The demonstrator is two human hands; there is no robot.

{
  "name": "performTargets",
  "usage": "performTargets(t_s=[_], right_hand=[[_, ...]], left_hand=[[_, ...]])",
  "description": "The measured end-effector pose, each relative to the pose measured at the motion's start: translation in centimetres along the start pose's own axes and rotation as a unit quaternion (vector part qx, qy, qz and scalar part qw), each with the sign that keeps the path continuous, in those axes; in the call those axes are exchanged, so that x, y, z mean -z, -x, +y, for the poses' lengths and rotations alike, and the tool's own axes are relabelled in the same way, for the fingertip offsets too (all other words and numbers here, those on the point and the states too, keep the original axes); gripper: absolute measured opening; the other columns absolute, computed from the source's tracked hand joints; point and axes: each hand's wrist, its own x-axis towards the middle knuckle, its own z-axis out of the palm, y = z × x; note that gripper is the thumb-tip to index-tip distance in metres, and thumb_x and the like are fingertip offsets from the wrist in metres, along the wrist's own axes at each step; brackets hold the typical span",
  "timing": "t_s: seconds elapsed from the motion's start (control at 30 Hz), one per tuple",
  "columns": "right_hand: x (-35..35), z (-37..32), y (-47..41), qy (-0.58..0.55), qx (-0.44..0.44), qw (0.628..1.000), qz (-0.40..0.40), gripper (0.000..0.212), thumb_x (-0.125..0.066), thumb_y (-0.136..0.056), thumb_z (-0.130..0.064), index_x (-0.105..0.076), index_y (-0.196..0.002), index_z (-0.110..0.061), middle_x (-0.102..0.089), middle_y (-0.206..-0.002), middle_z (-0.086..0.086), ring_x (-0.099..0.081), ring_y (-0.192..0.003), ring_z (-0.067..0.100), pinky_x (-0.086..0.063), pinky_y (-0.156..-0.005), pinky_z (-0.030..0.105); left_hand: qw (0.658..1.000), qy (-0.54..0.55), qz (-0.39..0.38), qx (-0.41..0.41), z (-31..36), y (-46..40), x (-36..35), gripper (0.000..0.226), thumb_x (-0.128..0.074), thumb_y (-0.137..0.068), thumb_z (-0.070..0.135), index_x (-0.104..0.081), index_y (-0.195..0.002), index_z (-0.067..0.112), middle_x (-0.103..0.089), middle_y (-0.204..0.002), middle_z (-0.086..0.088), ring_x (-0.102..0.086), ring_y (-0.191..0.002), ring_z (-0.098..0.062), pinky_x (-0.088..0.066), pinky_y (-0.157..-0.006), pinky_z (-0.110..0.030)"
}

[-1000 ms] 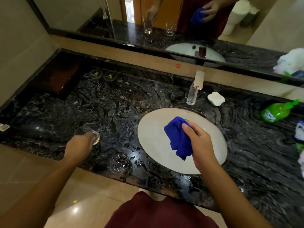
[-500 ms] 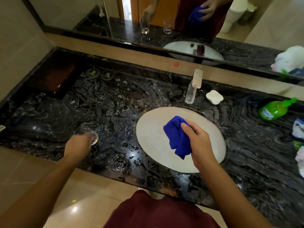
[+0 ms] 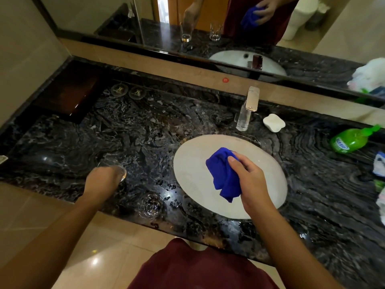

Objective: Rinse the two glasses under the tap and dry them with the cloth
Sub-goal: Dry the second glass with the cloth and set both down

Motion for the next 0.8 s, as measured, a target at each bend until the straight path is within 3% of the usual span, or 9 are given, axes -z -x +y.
performTargets(t_s=[0.17, 0.27, 0.37, 0.53, 0.7, 0.8], right_hand=[[0.0, 0.1, 0.0, -0.003, -0.002, 1.0, 0.002, 0.017, -0.069, -0.101, -0.029, -0.08, -0.103, -0.041, -0.078, -0.111, -0.015, -0.072, -0.109, 0.021, -0.063, -0.088, 0.041], [0.2, 0.1, 0.2, -0.013, -0.001, 1.0, 0.002, 0.018, -0.069, -0.101, -0.029, -0.081, -0.102, -0.042, -0.078, -0.111, -0.014, -0.073, -0.108, 0.021, -0.063, -0.088, 0.041], [0.3, 0.2, 0.3, -0.017, -0.002, 1.0, 0.005, 0.017, -0.069, -0.101, -0.029, -0.081, -0.102, -0.041, -0.078, -0.112, -0.01, -0.072, -0.11, 0.023, -0.062, -0.092, 0.045], [0.2, 0.2, 0.4, -0.027, -0.013, 1.0, 0.007, 0.017, -0.069, -0.101, -0.027, -0.081, -0.103, -0.038, -0.079, -0.112, -0.008, -0.073, -0.108, 0.023, -0.062, -0.089, 0.043], [-0.2, 0.4, 0.6, -0.031, -0.018, 0.999, -0.003, 0.017, -0.068, -0.101, -0.026, -0.081, -0.102, -0.037, -0.079, -0.112, -0.007, -0.075, -0.105, 0.021, -0.062, -0.081, 0.034], [-0.3, 0.5, 0.8, -0.029, -0.018, 0.999, -0.007, 0.017, -0.068, -0.101, -0.026, -0.081, -0.102, -0.037, -0.079, -0.112, -0.007, -0.075, -0.104, 0.02, -0.063, -0.081, 0.034]], left_hand=[[0.999, 0.005, 0.035, 0.01, 0.9, 0.6, 1.2, 0.017, -0.079, -0.09, 0.024, -0.075, -0.079, 0.012, -0.073, -0.077, -0.014, -0.071, -0.074, -0.039, -0.052, -0.071, -0.045], [0.994, 0.012, 0.112, 0.007, 1.6, 1.6, 1.8, 0.02, -0.076, -0.09, 0.023, -0.074, -0.1, 0.006, -0.07, -0.112, -0.019, -0.065, -0.108, -0.043, -0.043, -0.093, -0.057], [0.989, 0.07, 0.128, -0.027, 2.5, 2.7, 2.5, 0.041, -0.062, -0.088, 0.032, -0.072, -0.112, 0.0, -0.065, -0.124, -0.023, -0.06, -0.118, -0.047, -0.047, -0.096, -0.061], [0.978, 0.191, 0.026, -0.078, 5.2, 6.2, 2.3, 0.062, -0.046, -0.094, 0.057, -0.068, -0.126, 0.009, -0.063, -0.135, -0.013, -0.054, -0.129, -0.031, -0.041, -0.109, -0.045], [0.962, 0.247, -0.089, -0.078, 6.1, 9.2, -0.6, 0.09, -0.053, -0.082, 0.083, -0.047, -0.151, 0.024, -0.049, -0.153, 0.001, -0.044, -0.14, -0.016, -0.035, -0.115, -0.036], [0.954, 0.265, -0.115, -0.086, 6.2, 10.4, -2.6, 0.105, -0.059, -0.073, 0.089, -0.035, -0.156, 0.029, -0.044, -0.156, 0.005, -0.043, -0.14, -0.012, -0.033, -0.116, -0.03]])
